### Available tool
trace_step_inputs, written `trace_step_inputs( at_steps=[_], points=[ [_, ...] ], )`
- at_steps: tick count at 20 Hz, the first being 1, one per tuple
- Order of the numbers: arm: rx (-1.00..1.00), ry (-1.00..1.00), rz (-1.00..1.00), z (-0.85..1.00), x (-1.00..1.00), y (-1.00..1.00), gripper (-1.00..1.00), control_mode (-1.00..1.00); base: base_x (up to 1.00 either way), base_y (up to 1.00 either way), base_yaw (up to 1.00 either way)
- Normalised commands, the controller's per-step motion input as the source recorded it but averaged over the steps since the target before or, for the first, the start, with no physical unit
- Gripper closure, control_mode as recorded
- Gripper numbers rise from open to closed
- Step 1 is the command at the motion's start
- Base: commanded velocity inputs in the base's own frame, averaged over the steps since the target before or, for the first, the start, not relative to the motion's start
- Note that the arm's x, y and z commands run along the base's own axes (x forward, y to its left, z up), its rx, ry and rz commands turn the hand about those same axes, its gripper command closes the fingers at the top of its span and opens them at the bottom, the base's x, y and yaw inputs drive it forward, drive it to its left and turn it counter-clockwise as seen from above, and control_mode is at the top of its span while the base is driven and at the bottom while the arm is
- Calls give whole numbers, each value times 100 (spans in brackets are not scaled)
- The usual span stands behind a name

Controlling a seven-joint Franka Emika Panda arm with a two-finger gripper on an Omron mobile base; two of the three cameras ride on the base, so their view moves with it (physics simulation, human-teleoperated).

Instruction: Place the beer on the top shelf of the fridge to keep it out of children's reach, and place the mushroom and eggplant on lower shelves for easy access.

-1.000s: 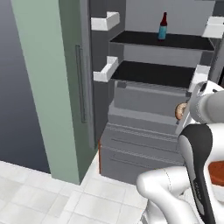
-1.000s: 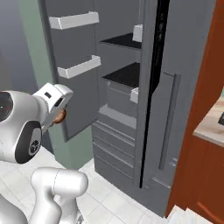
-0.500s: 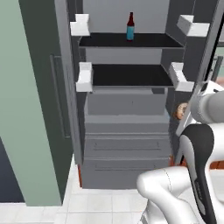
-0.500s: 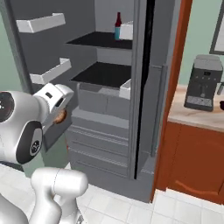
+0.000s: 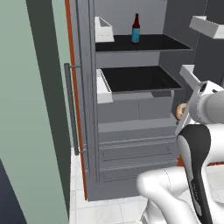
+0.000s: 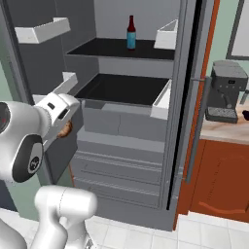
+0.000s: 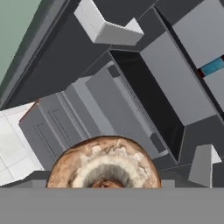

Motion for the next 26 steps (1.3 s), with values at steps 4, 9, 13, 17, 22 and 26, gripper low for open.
trace_step_inputs(
  at_steps=[4,9,13,17,22,26],
  points=[
    [0,0,0,0,0,0,100,100,72,-10,-8],
    [0,0,0,0,0,0,100,100,71,-18,-3],
    [0,0,0,0,0,0,100,100,69,-14,-3],
    [0,0,0,0,0,0,100,100,56,-10,-3],
    [0,0,-2,-5,28,0,100,-100,18,-3,-1],
    [0,0,-5,-26,38,-1,100,-100,0,0,0]
  ],
)
